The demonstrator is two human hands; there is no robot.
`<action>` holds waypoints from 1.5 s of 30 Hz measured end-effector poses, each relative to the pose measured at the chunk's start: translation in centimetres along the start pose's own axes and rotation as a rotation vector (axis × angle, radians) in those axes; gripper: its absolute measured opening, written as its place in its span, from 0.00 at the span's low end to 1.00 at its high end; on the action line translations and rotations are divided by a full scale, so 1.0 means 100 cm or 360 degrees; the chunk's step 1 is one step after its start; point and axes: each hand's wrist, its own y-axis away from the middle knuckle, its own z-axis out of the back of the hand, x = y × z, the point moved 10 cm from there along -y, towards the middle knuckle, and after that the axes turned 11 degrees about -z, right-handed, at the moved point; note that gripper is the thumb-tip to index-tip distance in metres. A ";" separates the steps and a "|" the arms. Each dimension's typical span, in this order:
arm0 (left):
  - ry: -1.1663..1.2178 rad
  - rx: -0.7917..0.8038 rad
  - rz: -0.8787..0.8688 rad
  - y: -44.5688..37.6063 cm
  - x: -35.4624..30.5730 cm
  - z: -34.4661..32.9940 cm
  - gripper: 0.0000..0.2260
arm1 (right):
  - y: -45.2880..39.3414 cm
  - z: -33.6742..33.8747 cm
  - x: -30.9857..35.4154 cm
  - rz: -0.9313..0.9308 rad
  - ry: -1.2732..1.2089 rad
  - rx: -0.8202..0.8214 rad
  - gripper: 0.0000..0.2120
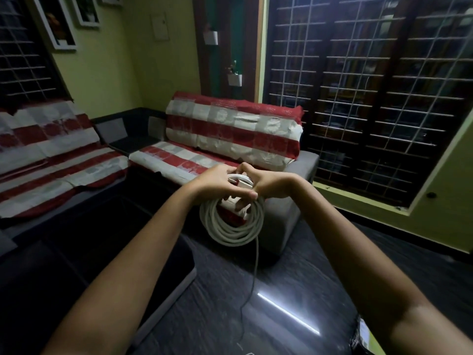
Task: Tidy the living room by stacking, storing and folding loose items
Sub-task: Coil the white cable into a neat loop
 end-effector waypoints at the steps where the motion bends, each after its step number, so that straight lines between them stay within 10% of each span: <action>1: 0.0015 -0.0024 -0.0038 0.001 -0.002 0.004 0.20 | 0.002 -0.002 -0.003 0.0018 -0.0050 0.0073 0.36; 8: 0.0476 -0.0588 -0.0333 0.009 -0.013 0.054 0.15 | 0.007 -0.004 -0.019 0.0252 -0.0675 0.0345 0.54; 18: 0.0800 -0.1335 -0.0629 0.010 -0.026 0.088 0.09 | 0.003 -0.022 -0.022 0.0500 -0.1169 0.0268 0.36; 37: 0.0330 -0.0880 -0.0525 0.028 -0.022 0.087 0.16 | 0.043 0.076 -0.023 0.0739 -0.1829 -0.0588 0.15; 45: 0.0486 -0.1596 -0.0863 0.042 -0.028 0.106 0.13 | 0.032 0.021 -0.001 0.0879 -0.1477 -0.0524 0.17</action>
